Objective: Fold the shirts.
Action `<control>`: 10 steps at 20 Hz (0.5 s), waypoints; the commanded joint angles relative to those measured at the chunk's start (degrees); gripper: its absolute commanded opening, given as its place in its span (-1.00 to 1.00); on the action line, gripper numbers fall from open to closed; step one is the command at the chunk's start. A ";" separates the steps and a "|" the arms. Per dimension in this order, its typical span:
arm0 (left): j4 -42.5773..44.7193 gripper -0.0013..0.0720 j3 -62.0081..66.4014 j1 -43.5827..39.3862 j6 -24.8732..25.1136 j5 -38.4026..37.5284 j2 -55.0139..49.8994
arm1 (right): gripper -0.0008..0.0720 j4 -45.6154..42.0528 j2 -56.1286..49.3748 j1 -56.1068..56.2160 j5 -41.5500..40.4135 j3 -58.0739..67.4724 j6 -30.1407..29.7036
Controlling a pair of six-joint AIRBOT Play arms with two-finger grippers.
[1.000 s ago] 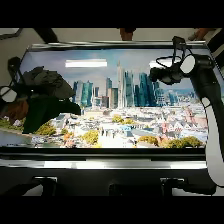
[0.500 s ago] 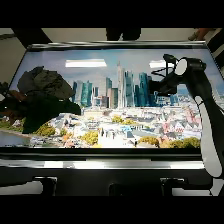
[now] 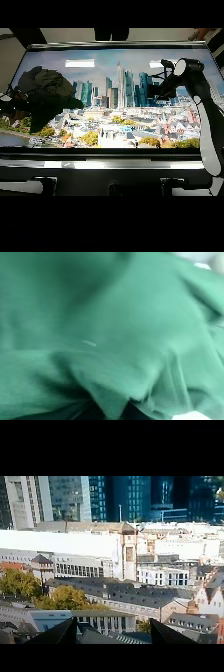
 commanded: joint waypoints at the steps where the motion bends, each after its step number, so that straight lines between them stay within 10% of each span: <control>1: -10.45 -0.88 0.13 -1.33 10.69 -0.22 8.66 | 0.54 -0.92 1.68 0.04 0.98 0.11 -1.66; 10: -16.74 -0.88 -0.04 -33.53 4.68 4.79 43.71 | 0.54 -5.16 23.78 0.04 0.52 0.09 -1.64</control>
